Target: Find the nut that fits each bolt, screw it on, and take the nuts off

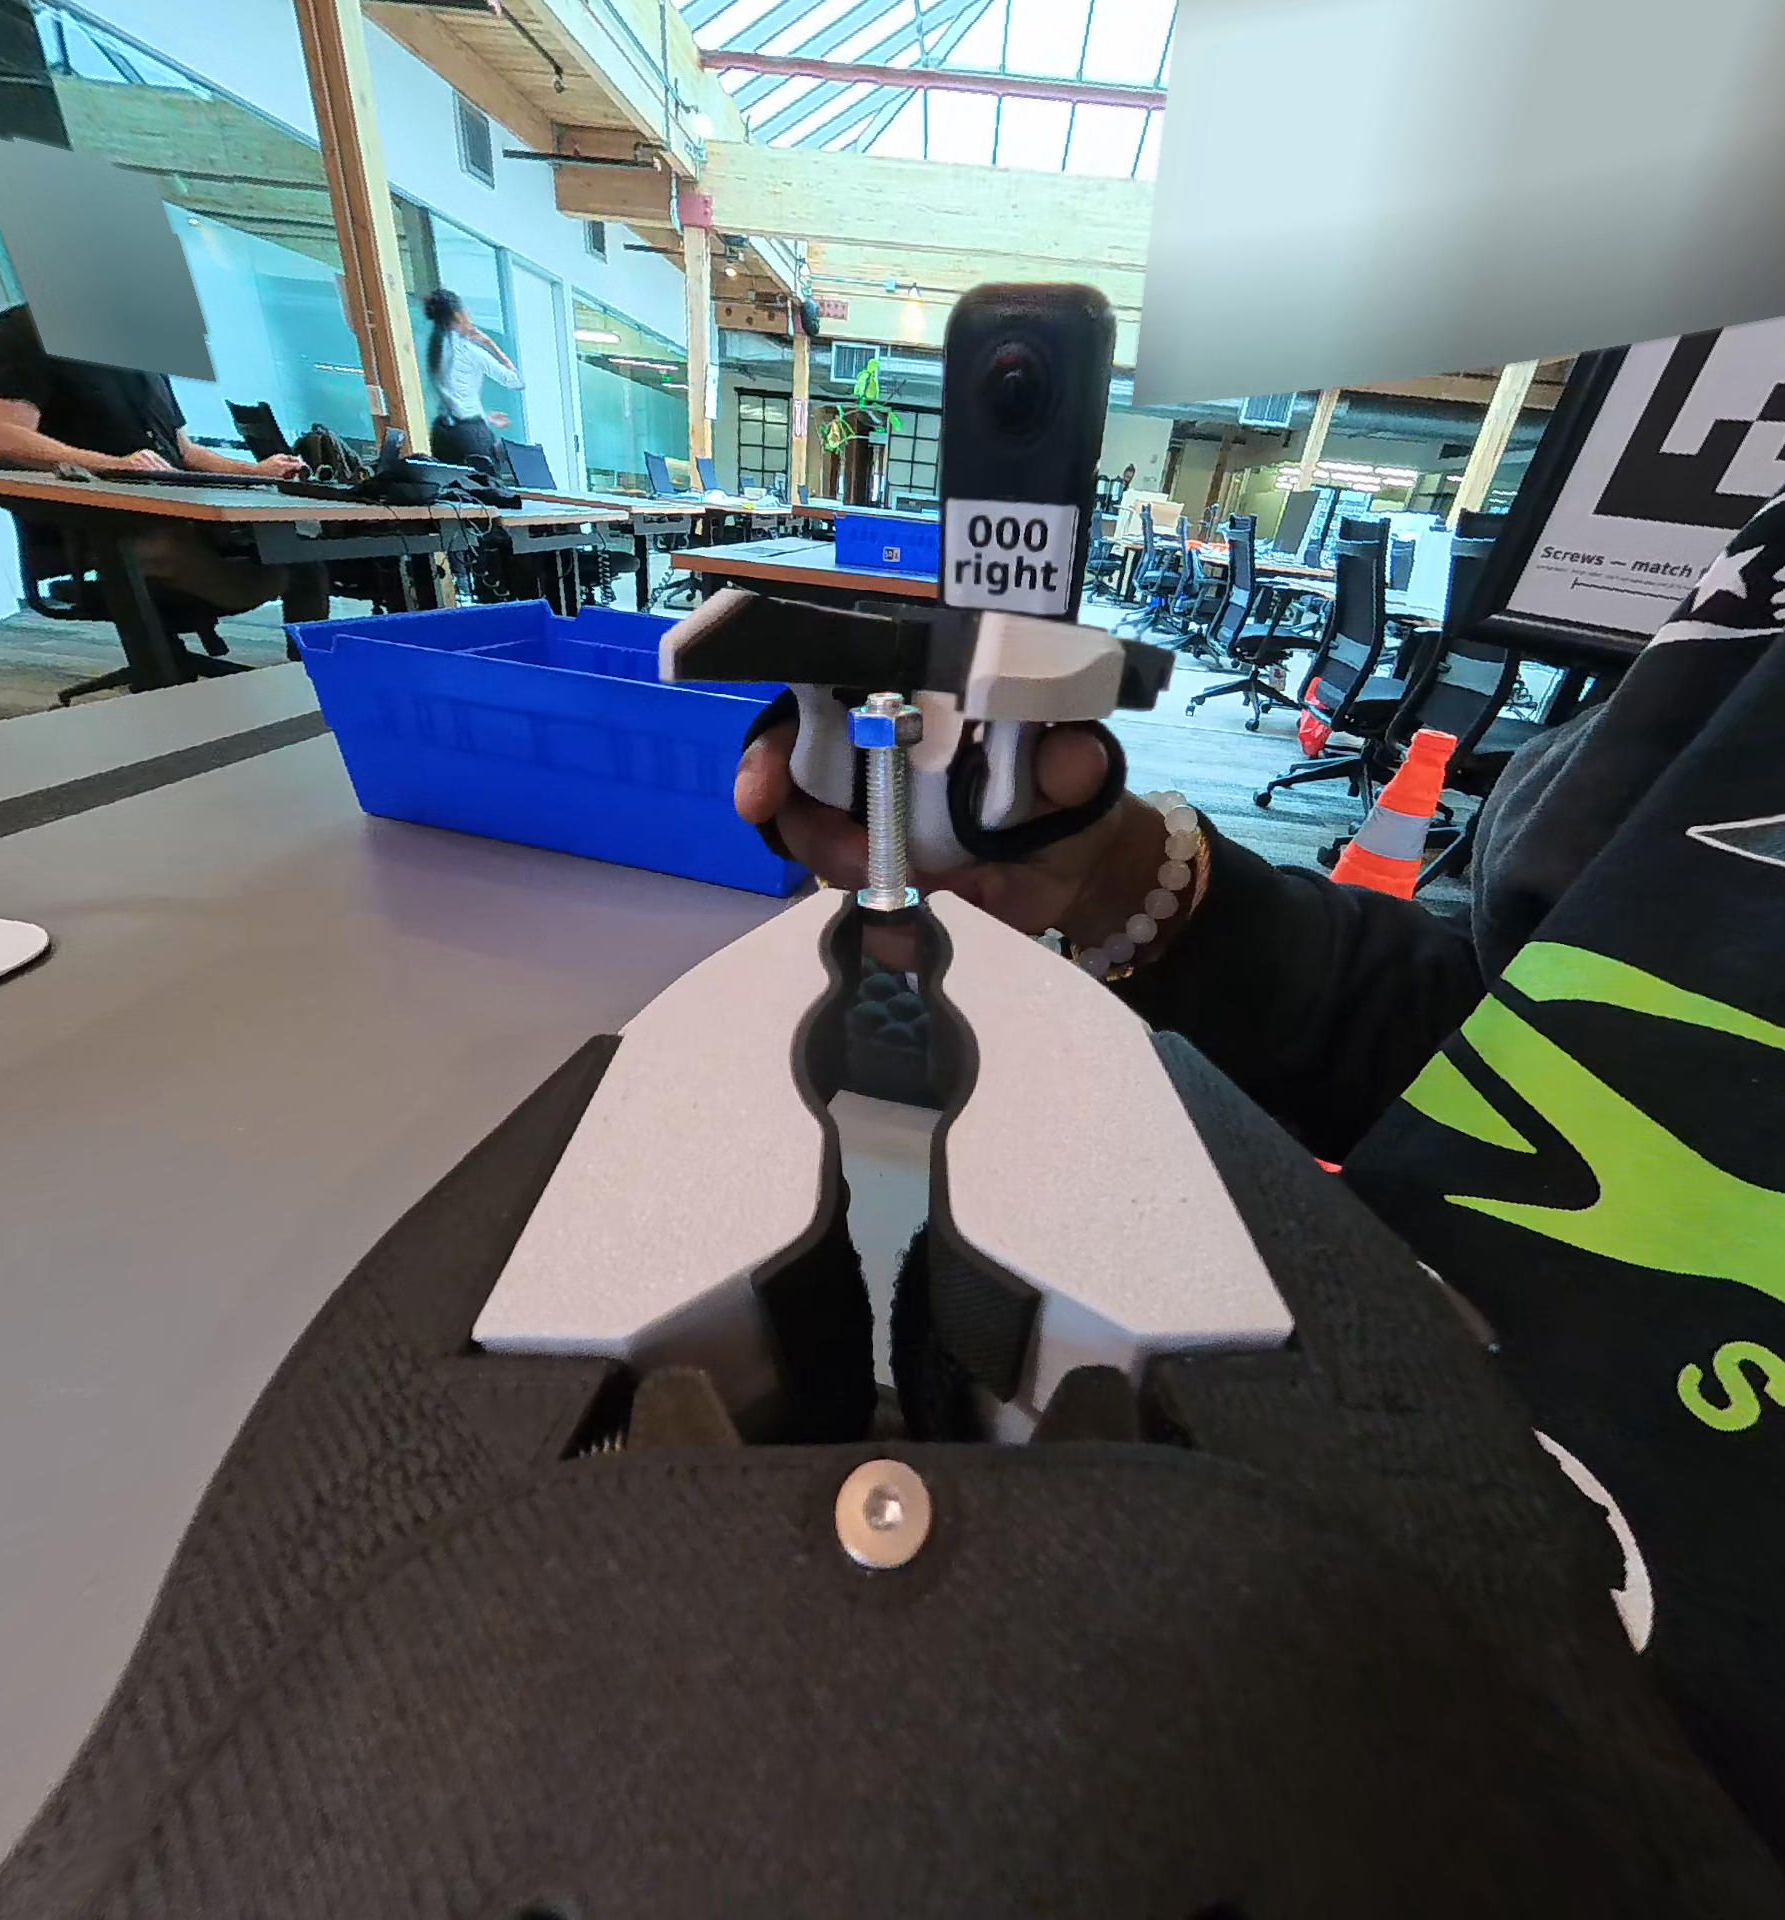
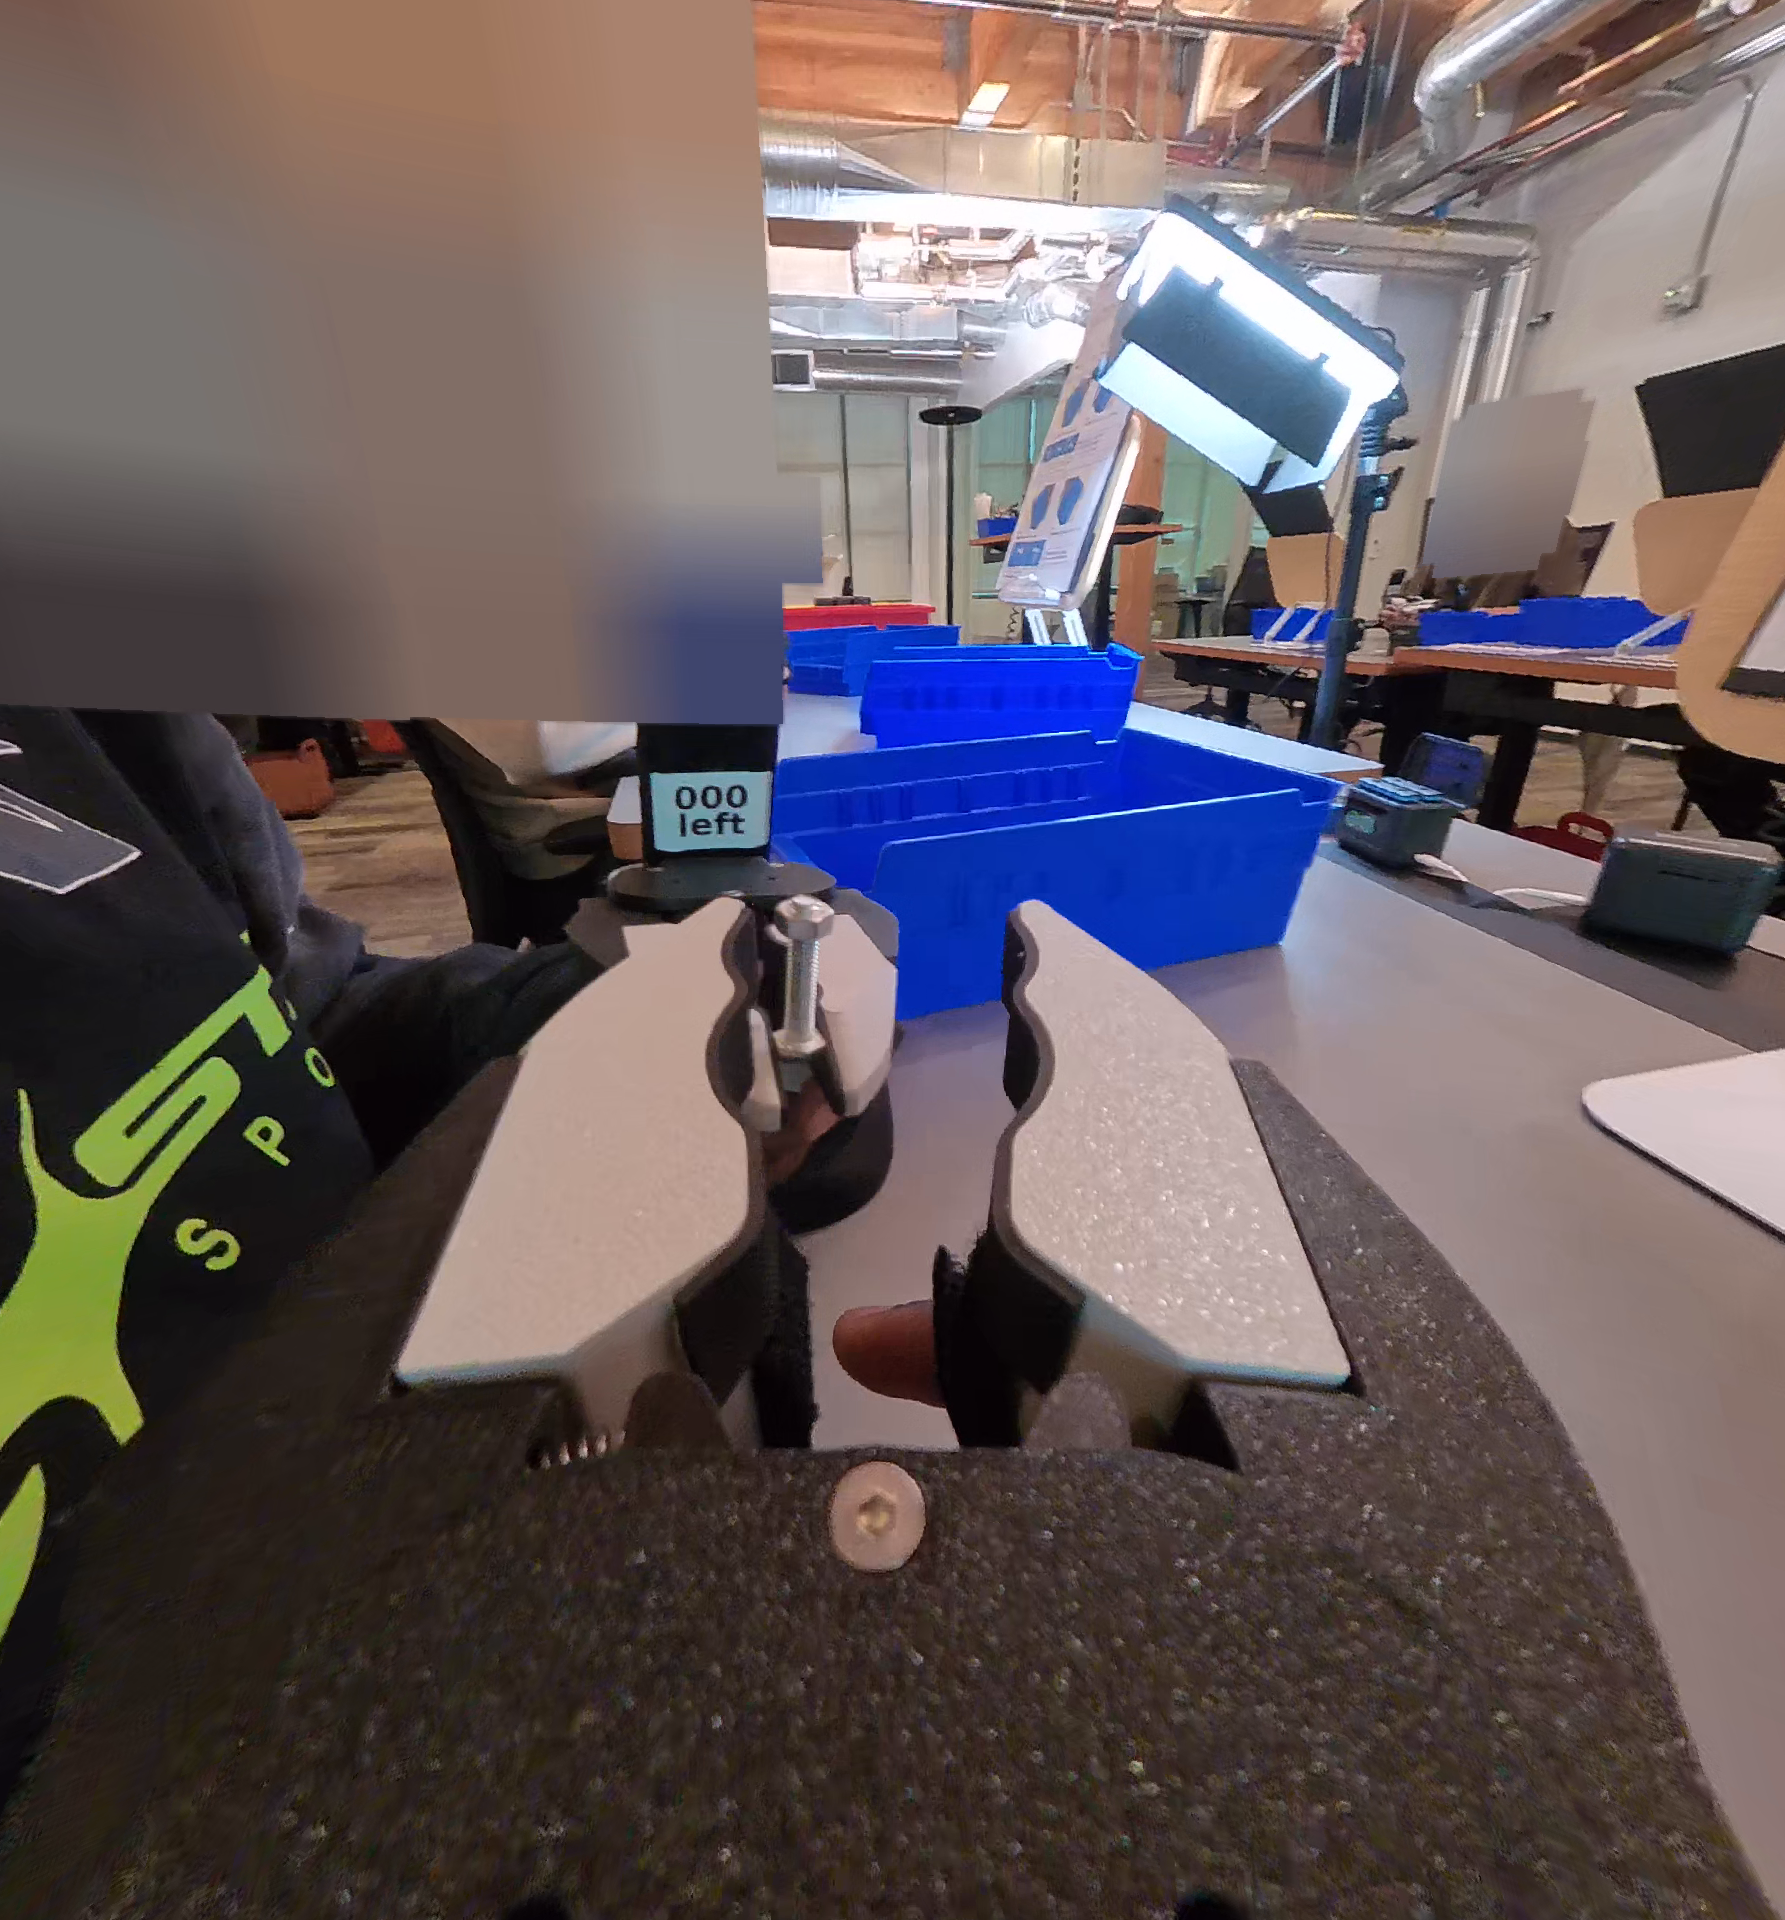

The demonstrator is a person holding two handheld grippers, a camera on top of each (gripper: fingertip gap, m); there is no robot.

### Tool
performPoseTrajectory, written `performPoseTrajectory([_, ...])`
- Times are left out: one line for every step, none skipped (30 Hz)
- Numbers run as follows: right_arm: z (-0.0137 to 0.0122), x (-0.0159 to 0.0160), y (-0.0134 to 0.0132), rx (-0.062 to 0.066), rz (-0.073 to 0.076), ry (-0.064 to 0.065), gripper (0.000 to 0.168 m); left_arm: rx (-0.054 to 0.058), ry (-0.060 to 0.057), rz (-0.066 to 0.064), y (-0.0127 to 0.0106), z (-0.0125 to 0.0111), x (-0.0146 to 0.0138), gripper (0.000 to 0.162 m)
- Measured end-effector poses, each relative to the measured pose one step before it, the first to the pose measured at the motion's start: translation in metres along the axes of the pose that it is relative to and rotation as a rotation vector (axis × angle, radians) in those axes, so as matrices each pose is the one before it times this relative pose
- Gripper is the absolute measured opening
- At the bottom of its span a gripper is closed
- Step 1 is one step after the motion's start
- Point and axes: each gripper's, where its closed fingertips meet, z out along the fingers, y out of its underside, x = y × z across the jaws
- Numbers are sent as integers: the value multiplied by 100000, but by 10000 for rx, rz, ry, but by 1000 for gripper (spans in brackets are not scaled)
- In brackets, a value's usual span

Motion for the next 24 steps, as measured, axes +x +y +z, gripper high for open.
performPoseTrajectory([467,-226,110,-84,-45,-124,46,-8,-4,7,13,12,-1,10])
performPoseTrajectory([527,-212,150,-96,-52,-124,47,-10,1,5,15,11,7,10])
performPoseTrajectory([552,-177,145,-95,-34,-120,47,-8,2,8,13,12,6,10])
performPoseTrajectory([560,-118,134,-84,-8,-105,48,-18,3,15,28,18,20,10])
performPoseTrajectory([527,-94,110,-66,11,-98,48,-24,3,19,37,23,22,10])
performPoseTrajectory([470,-49,94,-54,16,-77,48,-20,2,20,32,25,19,10])
performPoseTrajectory([409,19,77,-56,11,-27,48,-17,11,20,27,18,27,10])
performPoseTrajectory([323,83,82,-60,-4,12,48,-18,6,17,28,18,22,10])
performPoseTrajectory([238,68,81,-59,-22,13,49,-9,5,15,5,16,19,10])
performPoseTrajectory([124,58,70,-52,-34,13,48,-6,10,8,10,13,16,10])
performPoseTrajectory([21,99,34,-24,-27,55,48,-3,8,12,-3,7,30,10])
performPoseTrajectory([-97,152,-24,20,-3,87,48,8,9,18,-9,-8,26,10])
performPoseTrajectory([-173,151,-64,52,23,76,48,7,9,11,-8,-4,22,10])
performPoseTrajectory([-227,118,-98,58,34,58,48,-2,-1,3,-7,8,2,10])
performPoseTrajectory([-249,110,-61,36,18,58,48,7,1,-4,-10,10,-4,10])
performPoseTrajectory([-255,108,-49,18,-8,64,48,12,-9,-6,-18,-9,-17,10])
performPoseTrajectory([-256,23,-39,18,-20,30,48,13,-5,-9,-19,-8,-9,10])
performPoseTrajectory([-245,-23,-29,19,-16,2,48,-6,-2,-6,7,5,-17,10])
performPoseTrajectory([-239,4,-25,16,-11,17,48,2,2,-5,-3,6,-3,10])
performPoseTrajectory([-238,49,-31,20,-9,45,48,13,-3,-9,-19,-8,-7,10])
performPoseTrajectory([-237,34,-39,18,-13,38,49,5,-3,-21,-10,-10,-30,10])
performPoseTrajectory([-247,69,-39,24,-12,50,48,17,12,-10,-24,-5,14,10])
performPoseTrajectory([-242,77,-33,20,-9,48,49,10,-17,-11,-17,-15,-37,10])
performPoseTrajectory([-257,68,-24,12,-9,42,48,9,3,-14,-4,-8,-5,10])
